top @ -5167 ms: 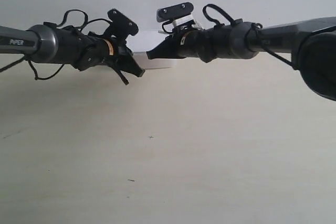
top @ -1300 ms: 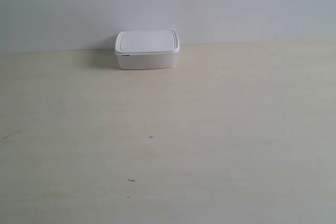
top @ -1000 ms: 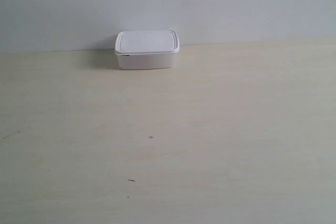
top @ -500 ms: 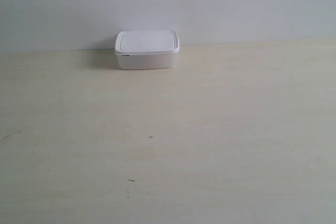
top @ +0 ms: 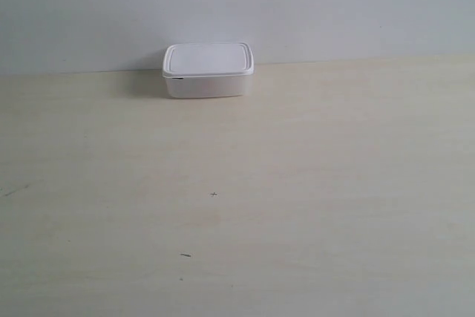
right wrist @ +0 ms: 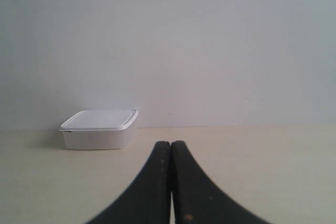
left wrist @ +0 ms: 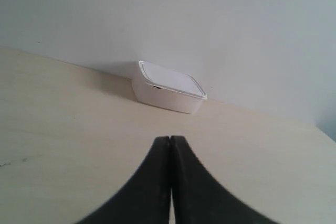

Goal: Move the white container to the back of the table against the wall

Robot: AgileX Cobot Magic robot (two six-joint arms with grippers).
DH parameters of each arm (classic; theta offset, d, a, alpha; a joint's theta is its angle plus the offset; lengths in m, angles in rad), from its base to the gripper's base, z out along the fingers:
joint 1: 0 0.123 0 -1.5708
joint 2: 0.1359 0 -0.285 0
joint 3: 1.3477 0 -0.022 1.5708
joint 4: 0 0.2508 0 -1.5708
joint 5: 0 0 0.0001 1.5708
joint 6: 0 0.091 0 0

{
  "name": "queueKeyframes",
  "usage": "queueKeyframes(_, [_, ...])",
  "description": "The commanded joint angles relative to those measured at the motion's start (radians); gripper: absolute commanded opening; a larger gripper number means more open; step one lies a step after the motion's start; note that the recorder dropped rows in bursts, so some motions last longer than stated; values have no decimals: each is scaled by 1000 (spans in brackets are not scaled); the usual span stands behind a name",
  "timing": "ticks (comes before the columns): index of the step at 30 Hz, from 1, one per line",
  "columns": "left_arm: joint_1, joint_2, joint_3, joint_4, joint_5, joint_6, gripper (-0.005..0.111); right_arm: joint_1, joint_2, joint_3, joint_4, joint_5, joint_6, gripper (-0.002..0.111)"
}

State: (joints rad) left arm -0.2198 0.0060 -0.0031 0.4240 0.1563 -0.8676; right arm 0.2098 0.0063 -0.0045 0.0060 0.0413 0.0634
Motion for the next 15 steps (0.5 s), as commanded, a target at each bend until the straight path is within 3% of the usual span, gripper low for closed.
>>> queueKeyframes(1, [2, -6, 3, 6, -2, -2, 0, -6, -6, 5, -6, -12, -11, 0])
queueKeyframes(5, [2, -6, 3, -17, 0, 19, 0, -6, -6, 5, -6, -12, -11, 0])
queueKeyframes(7, [2, -6, 3, -47, 25, 187, 0, -6, -6, 5, -6, -12, -11, 0])
queueKeyframes(12, [2, -6, 3, -338, 96, 669, 0, -6, -6, 5, -6, -12, -11, 0])
queueKeyframes(15, [2, -6, 3, -376, 89, 750, 0, -6, -6, 5, -6, -12, -11, 0])
